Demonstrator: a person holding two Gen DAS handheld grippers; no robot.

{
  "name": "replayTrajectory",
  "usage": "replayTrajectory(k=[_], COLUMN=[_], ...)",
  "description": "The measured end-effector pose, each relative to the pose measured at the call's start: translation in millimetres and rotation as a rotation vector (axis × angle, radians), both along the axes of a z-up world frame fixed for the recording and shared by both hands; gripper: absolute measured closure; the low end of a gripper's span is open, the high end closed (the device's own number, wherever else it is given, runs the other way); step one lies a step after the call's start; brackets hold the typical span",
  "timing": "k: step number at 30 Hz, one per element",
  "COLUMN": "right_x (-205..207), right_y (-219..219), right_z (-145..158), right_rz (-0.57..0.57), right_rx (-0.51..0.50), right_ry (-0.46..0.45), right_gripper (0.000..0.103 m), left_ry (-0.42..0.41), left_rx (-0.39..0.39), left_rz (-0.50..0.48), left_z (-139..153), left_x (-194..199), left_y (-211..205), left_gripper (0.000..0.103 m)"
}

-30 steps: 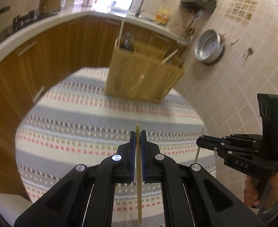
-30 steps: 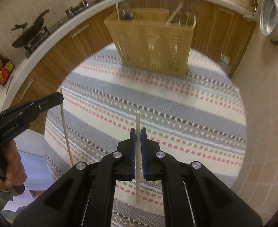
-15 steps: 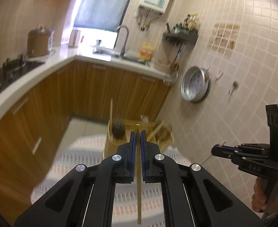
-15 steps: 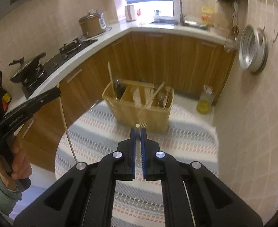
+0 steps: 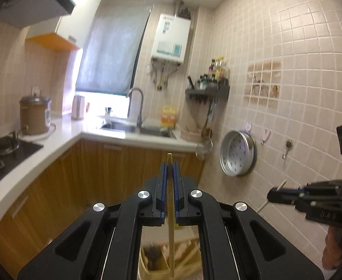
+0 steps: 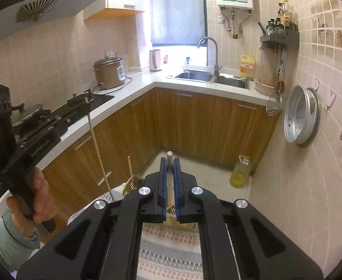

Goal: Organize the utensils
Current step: 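Lower both held chopsticks down into the beige basket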

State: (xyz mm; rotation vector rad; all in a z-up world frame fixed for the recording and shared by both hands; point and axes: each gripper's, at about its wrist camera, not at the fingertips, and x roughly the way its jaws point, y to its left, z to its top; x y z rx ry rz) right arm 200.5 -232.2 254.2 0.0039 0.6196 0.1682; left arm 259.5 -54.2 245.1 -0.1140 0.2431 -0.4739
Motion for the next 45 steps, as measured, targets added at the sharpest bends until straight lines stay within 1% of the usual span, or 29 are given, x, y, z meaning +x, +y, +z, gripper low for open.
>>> replayTrajectory(k=[4,8,15,18,19,21,24,27,31,36,40,45], right_x=[17.1,27.6,39.1,42.4,44.0,45.4,47.5,48.2,48.8,50.4,49.4,49.5], right_y=[4.5,8.9,18.0,20.4,20.7,21.7,21.8,23.0,26.1,25.3,25.5,27.4], right_z=[-18.9,-36.3,-57.0,-63.9,-66.1,-69.9,-72.2,-74.5,-78.5,-86.8,-90.0,-92.5], right_rz=[-0.011,-0.002,0.005,0.009,0.009,0.011,0.008,0.013,0.013,0.005,0.006,0.005], right_rx=[0.009,0.008,-0.017,-0.022,-0.025,-0.026,-0.030,-0.019,-0.024,-0.030,-0.026,-0.027], right_ry=[0.021,0.038,0.064,0.080,0.084,0.092,0.096,0.101,0.104,0.113,0.109,0.108], right_gripper=[0.099,0.099,0.099,0.099,0.099,0.099,0.099,0.099,0.099,0.099,0.099,0.099], left_ry=[-0.050,-0.071,-0.049,-0.048,-0.047,-0.026,-0.022,0.004,-0.007,-0.006,-0.019,-0.060], left_rx=[-0.036,-0.014,0.002,0.031,0.032,0.009,0.029,0.023,0.037,0.034,0.045,0.069], left_rz=[-0.014,-0.008,0.015,0.037,0.045,0.039,0.051,0.046,0.052,0.051,0.064,0.088], left_z=[-11.2,-30.0,-62.6,-72.9,-75.7,-80.3,-86.0,-92.1,-94.6,-95.3,-95.6,-94.0], left_x=[13.6,20.8,25.4,25.9,26.0,28.0,28.8,30.1,25.0,23.5,22.0,22.6], left_y=[-3.4,-9.4,-3.7,-0.5,1.8,5.6,3.6,3.8,3.6,4.4,3.6,-0.3], left_gripper=[0.100,0.100,0.100,0.100,0.100,0.100,0.100,0.100,0.100,0.100,0.100,0.100])
